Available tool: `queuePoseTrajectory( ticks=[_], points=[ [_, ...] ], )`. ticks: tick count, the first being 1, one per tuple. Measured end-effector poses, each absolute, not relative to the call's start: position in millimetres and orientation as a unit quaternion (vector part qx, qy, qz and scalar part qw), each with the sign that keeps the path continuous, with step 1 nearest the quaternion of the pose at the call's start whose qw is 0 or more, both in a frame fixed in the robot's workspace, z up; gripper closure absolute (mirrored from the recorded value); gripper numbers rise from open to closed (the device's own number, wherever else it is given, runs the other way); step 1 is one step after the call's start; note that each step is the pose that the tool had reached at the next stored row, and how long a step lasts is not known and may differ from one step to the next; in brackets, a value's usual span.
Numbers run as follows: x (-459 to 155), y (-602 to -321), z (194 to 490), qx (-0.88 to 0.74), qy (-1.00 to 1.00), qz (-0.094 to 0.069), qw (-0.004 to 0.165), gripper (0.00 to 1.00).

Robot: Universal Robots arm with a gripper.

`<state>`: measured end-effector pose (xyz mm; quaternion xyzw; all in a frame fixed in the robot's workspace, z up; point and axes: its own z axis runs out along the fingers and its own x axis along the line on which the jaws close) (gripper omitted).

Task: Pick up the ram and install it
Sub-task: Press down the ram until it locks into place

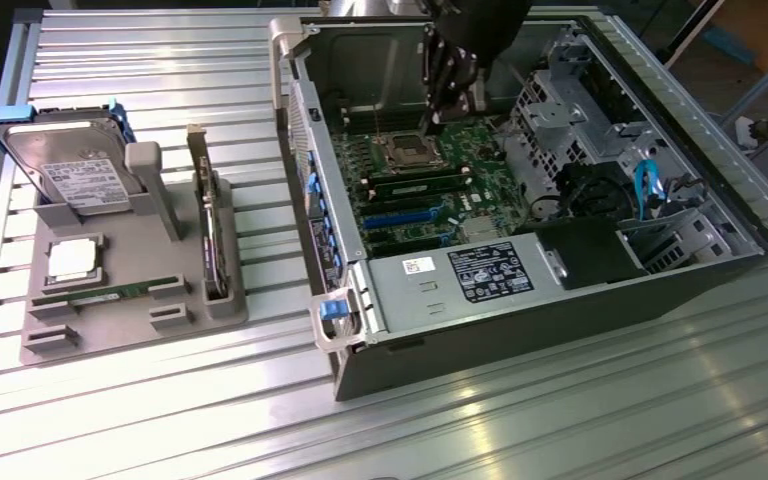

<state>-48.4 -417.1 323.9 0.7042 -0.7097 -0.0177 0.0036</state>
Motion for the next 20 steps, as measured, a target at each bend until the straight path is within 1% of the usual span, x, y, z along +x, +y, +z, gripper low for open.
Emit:
queuePoseTrajectory(
  ticks=[20],
  points=[
    [-48.5,-417.1,329.6,0.704,-0.71,-0.016,0.002,0.89]
  ],
)
